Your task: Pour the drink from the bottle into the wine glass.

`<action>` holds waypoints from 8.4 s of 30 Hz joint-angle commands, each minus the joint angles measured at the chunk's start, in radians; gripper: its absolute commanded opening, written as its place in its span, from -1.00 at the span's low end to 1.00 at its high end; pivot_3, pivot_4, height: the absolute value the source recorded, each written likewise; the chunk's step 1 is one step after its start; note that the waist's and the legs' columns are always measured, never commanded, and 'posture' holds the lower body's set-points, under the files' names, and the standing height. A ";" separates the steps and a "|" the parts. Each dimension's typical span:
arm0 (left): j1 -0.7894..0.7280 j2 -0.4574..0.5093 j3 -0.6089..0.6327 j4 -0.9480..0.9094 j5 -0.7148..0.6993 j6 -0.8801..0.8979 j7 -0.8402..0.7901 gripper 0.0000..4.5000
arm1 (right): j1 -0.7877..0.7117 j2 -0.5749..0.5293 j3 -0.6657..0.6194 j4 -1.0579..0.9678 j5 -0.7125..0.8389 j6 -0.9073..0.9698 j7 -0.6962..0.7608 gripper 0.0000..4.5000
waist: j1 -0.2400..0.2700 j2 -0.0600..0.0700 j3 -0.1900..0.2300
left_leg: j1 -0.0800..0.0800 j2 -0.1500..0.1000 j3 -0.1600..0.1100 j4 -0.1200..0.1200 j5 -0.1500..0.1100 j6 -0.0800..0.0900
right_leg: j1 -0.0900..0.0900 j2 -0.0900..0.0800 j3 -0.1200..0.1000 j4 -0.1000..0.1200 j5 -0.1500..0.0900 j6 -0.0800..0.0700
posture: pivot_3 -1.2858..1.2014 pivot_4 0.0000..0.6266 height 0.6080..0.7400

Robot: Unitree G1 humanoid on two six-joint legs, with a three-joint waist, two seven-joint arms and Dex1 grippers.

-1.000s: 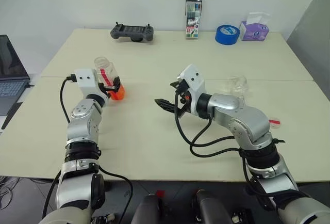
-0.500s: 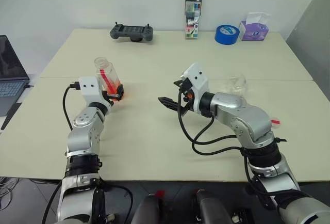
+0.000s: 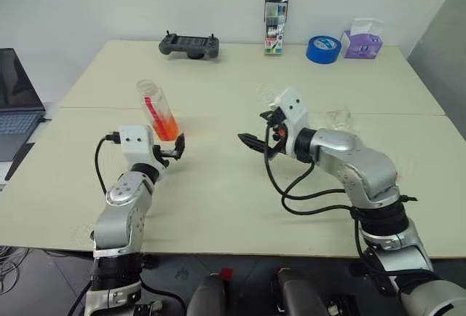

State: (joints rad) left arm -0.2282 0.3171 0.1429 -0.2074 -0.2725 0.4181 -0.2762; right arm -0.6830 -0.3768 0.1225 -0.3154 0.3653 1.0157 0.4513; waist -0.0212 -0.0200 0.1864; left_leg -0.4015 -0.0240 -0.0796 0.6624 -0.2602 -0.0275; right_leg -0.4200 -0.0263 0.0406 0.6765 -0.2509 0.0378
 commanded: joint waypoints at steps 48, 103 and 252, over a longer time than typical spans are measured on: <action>-0.057 -0.055 -0.392 -0.102 0.118 -0.091 -0.270 0.99 | -0.719 -0.180 0.074 1.555 -0.252 0.124 0.034 1.00 | -0.011 0.001 0.001 | 0.001 0.001 0.007 -0.001 0.000 0.001 | 0.000 0.004 0.004 0.000 0.000 -0.001 | 0.03 -0.52 1.00; 0.076 0.103 -0.060 -0.334 0.025 0.233 -0.115 1.00 | -0.440 0.645 -0.101 1.496 -0.347 -1.149 -0.498 -0.85 | -0.018 0.004 0.001 | 0.003 0.002 0.002 -0.002 0.000 0.000 | 0.000 0.005 0.002 0.003 0.000 -0.001 | 0.03 -0.52 1.00; -0.655 0.145 -0.201 0.733 0.431 -0.805 -0.053 -0.23 | 0.197 -0.086 -0.306 -0.531 0.361 0.160 -0.086 1.00 | 0.012 -0.007 -0.006 | 0.000 0.000 0.004 -0.014 0.001 0.000 | -0.001 -0.005 0.001 -0.012 0.001 -0.003 | 0.03 -0.52 1.00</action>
State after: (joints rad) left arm -0.8318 0.4460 -0.0368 0.5290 0.1254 -0.3101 -0.3195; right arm -0.4886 -0.4848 -0.1766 -0.7919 0.6921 1.1783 0.3978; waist -0.0091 -0.0265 0.1808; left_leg -0.4006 -0.0240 -0.0754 0.6485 -0.2588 -0.0273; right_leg -0.4208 -0.0302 0.0416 0.6654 -0.2504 0.0352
